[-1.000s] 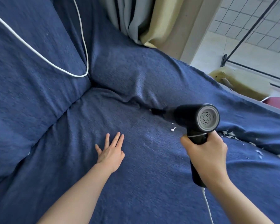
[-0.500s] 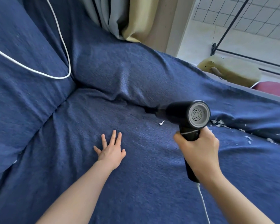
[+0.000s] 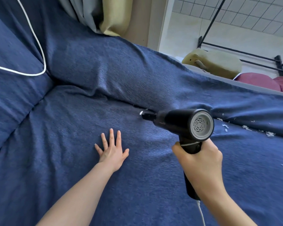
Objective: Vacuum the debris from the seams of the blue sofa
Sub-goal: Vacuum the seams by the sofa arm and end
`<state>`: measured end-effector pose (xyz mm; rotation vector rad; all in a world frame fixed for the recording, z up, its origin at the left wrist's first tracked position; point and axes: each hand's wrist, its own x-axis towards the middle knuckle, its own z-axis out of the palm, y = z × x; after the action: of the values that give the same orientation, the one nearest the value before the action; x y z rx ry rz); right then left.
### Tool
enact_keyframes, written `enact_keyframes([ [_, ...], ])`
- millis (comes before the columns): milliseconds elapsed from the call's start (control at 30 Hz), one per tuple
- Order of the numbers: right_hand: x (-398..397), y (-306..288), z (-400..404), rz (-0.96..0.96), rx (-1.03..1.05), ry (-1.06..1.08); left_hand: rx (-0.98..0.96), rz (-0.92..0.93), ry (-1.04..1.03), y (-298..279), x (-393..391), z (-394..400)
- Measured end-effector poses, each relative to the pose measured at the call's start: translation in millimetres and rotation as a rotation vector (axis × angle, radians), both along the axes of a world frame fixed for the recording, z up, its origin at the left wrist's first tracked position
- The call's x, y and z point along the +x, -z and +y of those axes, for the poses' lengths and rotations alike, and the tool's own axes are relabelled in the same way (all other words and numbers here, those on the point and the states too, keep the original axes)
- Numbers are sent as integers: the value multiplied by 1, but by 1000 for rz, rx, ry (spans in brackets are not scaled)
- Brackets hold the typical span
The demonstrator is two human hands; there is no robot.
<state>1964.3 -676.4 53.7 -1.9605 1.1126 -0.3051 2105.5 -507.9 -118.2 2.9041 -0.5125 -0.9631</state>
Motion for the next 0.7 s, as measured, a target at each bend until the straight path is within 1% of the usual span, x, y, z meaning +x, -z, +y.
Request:
enact_keyframes([
  [133, -2, 0, -5, -16, 48, 29, 40, 37, 25, -4, 5, -3],
  [233, 8, 2, -8, -59, 50, 44, 58, 51, 37, -5, 7, -3],
  [333, 23, 7, -7, -54, 50, 29, 63, 48, 37, -4, 6, -4],
  [500, 35, 10, -2, -68, 3, 1, 74, 56, 41, -2, 8, -4],
  [700, 62, 15, 8, -42, -34, -41, 81, 53, 51, -2, 9, -4],
])
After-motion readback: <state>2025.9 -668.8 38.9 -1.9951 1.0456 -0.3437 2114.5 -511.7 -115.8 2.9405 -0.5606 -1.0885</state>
